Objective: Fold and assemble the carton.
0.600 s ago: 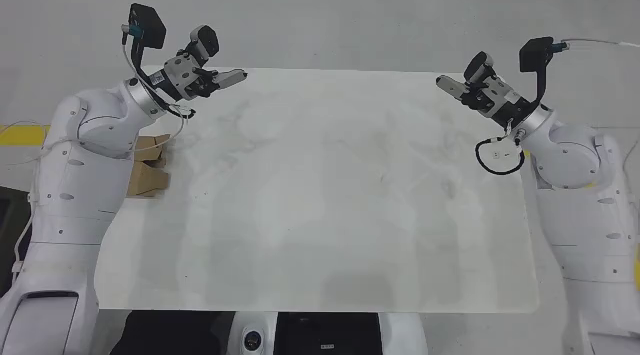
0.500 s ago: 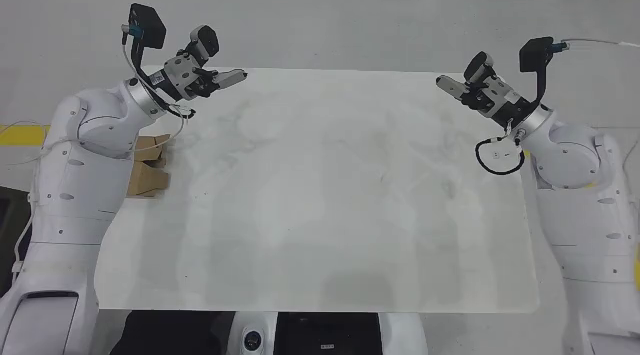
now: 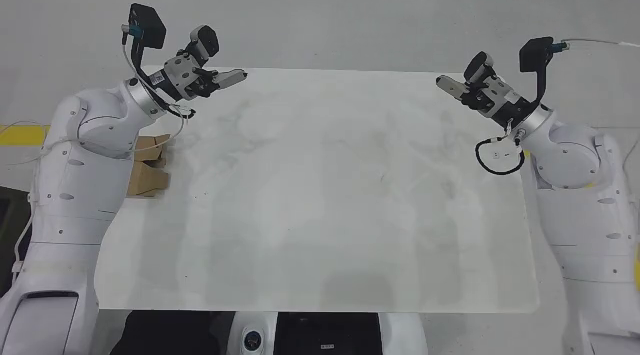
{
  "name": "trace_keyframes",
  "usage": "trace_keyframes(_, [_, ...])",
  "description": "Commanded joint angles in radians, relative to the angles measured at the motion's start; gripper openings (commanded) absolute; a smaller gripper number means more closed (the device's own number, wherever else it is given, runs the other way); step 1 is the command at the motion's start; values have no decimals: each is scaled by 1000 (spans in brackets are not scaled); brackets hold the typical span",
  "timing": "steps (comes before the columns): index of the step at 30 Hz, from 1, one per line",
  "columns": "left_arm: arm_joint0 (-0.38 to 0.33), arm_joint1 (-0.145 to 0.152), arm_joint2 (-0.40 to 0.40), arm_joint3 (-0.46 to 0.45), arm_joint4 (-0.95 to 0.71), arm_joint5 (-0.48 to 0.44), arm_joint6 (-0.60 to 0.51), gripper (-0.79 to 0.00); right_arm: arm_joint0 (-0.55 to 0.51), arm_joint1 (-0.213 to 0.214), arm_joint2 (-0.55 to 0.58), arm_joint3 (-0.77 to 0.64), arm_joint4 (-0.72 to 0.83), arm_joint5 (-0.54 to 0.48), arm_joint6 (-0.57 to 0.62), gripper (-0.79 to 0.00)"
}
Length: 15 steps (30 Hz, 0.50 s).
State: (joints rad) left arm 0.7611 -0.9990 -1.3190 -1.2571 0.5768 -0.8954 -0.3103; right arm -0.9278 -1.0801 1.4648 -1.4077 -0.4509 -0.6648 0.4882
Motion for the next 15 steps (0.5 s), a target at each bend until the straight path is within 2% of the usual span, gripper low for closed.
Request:
trace_keyframes(1, [0, 0, 0, 0, 0, 0, 0, -1, 0, 0, 0, 0, 0, 0, 0, 0])
trace_keyframes(5, [0, 0, 0, 0, 0, 0, 0, -1, 0, 0, 0, 0, 0, 0, 0, -1])
trace_keyframes(8, [7, 5, -32, 0, 5, 35, 19, 0, 0, 0, 0, 0, 0, 0, 0, 0])
trace_keyframes(15, [2, 21, -92, 65, -52, 53, -21, 0, 0, 0, 0, 0, 0, 0, 0, 0])
